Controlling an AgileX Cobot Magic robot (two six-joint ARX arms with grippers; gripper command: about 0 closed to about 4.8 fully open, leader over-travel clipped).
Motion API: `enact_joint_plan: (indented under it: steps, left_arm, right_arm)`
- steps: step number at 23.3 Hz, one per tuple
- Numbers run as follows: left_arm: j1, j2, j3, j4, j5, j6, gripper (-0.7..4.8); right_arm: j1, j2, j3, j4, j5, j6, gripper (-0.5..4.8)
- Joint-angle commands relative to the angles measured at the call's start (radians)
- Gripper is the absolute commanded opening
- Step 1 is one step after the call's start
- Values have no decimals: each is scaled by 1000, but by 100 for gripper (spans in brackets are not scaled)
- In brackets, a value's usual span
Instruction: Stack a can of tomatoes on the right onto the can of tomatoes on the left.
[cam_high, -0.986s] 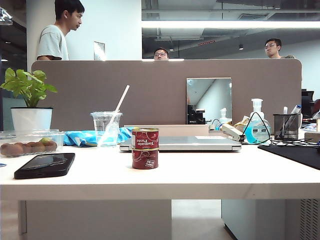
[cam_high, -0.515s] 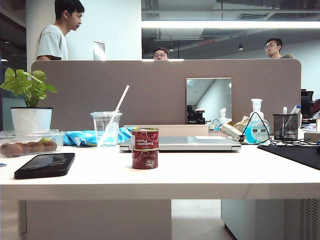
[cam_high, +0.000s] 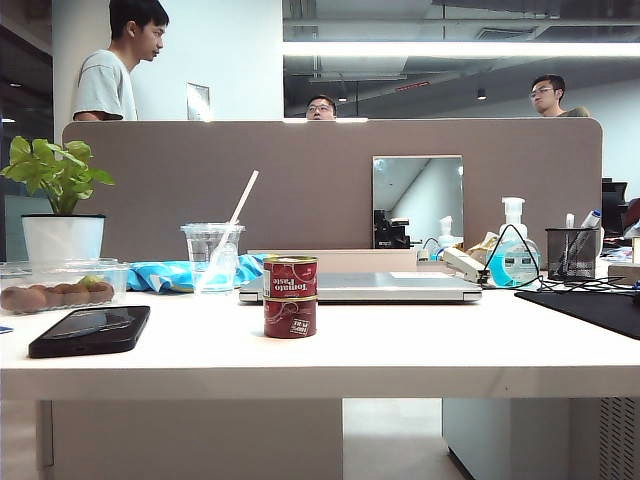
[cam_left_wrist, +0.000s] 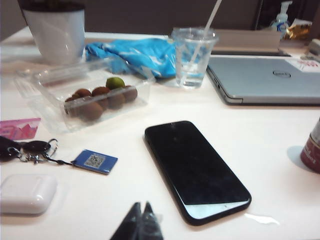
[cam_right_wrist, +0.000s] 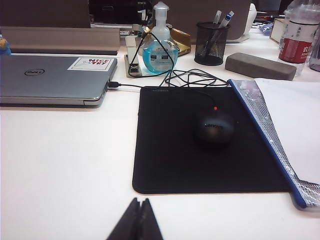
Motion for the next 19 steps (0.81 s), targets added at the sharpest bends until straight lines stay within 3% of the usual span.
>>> enact_joint_plan:
  steps: [1, 7, 12, 19]
  left_arm:
    - [0, 0, 6, 3, -3, 5, -4]
    - [0, 0, 6, 7, -44, 11, -4]
    - [0, 0, 6, 109, -40, 8, -4]
    - [0, 0, 6, 106, -40, 8, -4]
  right_arm:
    - [-1, -1, -8, 11, 2, 3, -5]
    - [-1, -1, -8, 11, 2, 3, -5]
    - [-1, -1, -8, 11, 2, 3, -5]
    - [-1, -1, -8, 11, 2, 3, -5]
